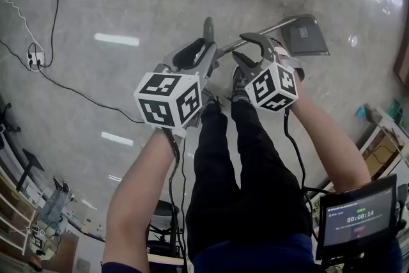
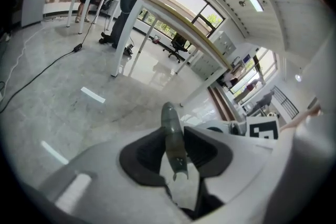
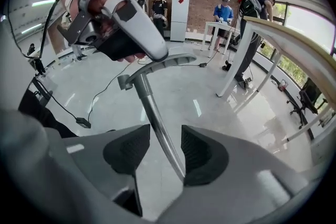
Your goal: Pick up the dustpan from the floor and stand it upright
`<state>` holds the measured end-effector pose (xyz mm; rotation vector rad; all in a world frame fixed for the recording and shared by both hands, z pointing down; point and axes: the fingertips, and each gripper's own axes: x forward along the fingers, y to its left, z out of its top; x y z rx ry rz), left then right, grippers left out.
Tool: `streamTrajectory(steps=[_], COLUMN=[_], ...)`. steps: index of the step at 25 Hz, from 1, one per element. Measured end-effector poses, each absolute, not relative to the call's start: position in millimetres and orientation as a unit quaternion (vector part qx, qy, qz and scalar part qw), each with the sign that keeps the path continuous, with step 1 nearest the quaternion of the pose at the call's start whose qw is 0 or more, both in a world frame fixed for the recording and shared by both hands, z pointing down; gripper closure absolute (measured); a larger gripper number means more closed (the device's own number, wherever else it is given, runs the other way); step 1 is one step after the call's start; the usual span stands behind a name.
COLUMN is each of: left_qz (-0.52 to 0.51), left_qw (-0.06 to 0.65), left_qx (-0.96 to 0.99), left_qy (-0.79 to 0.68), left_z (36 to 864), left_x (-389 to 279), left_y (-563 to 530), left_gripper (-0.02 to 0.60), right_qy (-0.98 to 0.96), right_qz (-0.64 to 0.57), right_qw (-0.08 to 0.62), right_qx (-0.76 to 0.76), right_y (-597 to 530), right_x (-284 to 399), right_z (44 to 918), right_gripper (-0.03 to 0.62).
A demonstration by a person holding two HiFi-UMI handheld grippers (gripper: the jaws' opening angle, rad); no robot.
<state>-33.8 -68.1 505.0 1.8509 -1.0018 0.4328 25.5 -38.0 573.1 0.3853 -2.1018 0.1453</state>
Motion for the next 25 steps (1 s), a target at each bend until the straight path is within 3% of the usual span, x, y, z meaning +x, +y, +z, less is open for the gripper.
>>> streamTrajectory(steps=[9,13,16,25], left_qz=[0.155,0.147,0.145,0.061], left_qw=[0.48,0.48,0.48,0.467], left_qx=[0.773,0.775,0.778,0.782], left_qy=[-0.384,-0.384,-0.379,-0.408], left_z=[478.8,469.9,465.9,426.5], left_x=[-2.1,5.6,14.1,-1.5], left_y=[-63.2,-67.0,-68.7,-87.8], left_gripper=[0.481,0.497,0.497,0.451], right_qy=[-0.857,-0.858,-0.856,-0.856], right_qz=[0.036,0.017,0.007,0.007], right_qw=[0.485,0.482,0.483,0.465], right_qx=[0.168,0.176,0.184,0.227], right_y=[-32.9,-33.4,-34.6,-55.7], right_x=[37.6,43.1,51.0,78.6], right_z=[564.9,557.8,554.0,533.0], right_gripper=[0.418,0.471,0.477,0.485])
